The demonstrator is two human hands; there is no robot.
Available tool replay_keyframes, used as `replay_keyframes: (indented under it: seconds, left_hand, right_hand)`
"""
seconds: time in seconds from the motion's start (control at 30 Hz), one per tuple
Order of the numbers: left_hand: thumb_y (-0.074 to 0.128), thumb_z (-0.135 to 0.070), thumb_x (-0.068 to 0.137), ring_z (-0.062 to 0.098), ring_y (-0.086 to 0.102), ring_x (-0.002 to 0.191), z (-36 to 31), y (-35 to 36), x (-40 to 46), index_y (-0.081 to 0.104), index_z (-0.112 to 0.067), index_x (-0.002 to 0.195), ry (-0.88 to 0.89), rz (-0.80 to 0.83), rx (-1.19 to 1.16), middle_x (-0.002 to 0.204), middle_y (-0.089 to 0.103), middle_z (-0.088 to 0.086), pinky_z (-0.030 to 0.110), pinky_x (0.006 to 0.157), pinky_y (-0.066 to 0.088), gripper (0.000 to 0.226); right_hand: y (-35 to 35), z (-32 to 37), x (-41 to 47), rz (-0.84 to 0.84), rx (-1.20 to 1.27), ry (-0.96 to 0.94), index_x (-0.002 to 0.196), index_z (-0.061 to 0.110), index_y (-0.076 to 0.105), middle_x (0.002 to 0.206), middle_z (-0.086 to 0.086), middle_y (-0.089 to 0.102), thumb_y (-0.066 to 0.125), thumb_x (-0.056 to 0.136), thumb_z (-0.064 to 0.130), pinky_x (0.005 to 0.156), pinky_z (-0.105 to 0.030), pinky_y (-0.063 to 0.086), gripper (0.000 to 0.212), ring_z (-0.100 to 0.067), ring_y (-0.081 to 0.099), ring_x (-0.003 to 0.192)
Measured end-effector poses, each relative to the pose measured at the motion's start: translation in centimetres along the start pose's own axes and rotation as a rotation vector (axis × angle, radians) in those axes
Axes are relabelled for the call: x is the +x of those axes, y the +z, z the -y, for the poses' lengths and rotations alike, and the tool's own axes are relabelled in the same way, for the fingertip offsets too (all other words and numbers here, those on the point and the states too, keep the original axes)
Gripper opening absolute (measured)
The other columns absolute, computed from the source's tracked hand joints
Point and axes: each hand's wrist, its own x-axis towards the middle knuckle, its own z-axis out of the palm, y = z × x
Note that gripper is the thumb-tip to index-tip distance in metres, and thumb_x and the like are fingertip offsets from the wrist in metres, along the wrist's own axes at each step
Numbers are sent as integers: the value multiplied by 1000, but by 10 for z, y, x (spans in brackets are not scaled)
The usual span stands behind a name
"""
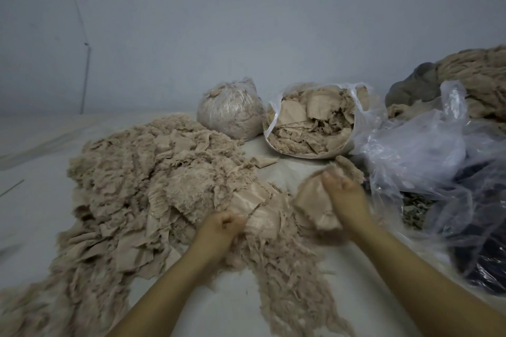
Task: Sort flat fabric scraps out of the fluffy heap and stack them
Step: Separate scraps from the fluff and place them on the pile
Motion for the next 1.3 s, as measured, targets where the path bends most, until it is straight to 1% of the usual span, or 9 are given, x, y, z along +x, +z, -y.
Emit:
replay_keyframes:
  seconds: [0.17,0.3,0.4,0.53,0.67,0.93,1.0,1.13,1.3]
  left_hand:
    - [64,-18,88,0,57,79,12,-3,2,68,-25,83,313,60,346,85,64,-11,12,73,43,9]
    - [58,-23,92,-7,45,107,17,0,7,60,-25,124,510,231,608,118,51,-21,-4,87,24,32]
    - [56,-19,93,0,51,98,13,-9,9,64,-21,116,522,345,633,110,64,-8,5,84,33,25]
    - [60,-15,91,-6,58,94,5,-56,8,69,-25,106,434,291,551,101,66,-16,12,85,43,20]
    - [60,-17,91,-1,58,91,19,-96,-8,70,-20,100,482,267,722,99,68,-11,21,85,45,14]
    - [54,-20,92,-4,52,109,8,-39,-10,68,-11,113,661,213,530,116,60,-12,5,95,35,27]
    - [56,-28,94,-5,46,114,14,-25,-2,62,-17,122,598,292,543,120,53,-17,5,97,31,31]
    - [64,-14,86,13,58,99,28,-32,7,72,-9,94,531,290,626,102,65,2,25,90,43,12]
    - [63,-5,78,10,60,89,26,-60,19,70,-11,80,429,302,705,93,68,-1,16,80,42,9]
  right_hand:
    - [-14,-26,21,-153,-644,-270,126,15,51,130,-15,51,56,91,30,98,-42,37,38,-33,44,119]
    - [4,-60,13,235,-900,-326,131,26,51,133,-6,43,45,97,40,102,-32,33,37,-24,38,123]
    - [4,-65,18,241,-1097,-317,143,28,39,131,-10,42,36,101,39,101,-30,33,44,-26,39,122]
    - [15,-52,0,54,-635,-591,117,16,64,111,-6,58,56,94,22,91,-31,37,25,-21,50,107]
    - [32,-45,-47,564,-386,-655,95,24,71,88,17,58,62,92,26,77,-7,35,10,5,52,86]
    - [53,-35,-105,1045,-182,-605,106,15,72,108,1,62,62,92,33,93,-25,45,24,-5,57,100]
    - [59,-30,-107,983,-126,-550,98,17,74,101,4,66,63,92,31,86,-24,48,20,-5,60,94]
    - [61,-29,-80,423,-160,-305,81,29,65,76,14,64,64,89,34,63,-11,39,9,5,56,70]
    - [70,-33,-32,371,-519,-180,129,19,45,122,-3,45,58,92,36,88,-25,42,43,-17,51,109]
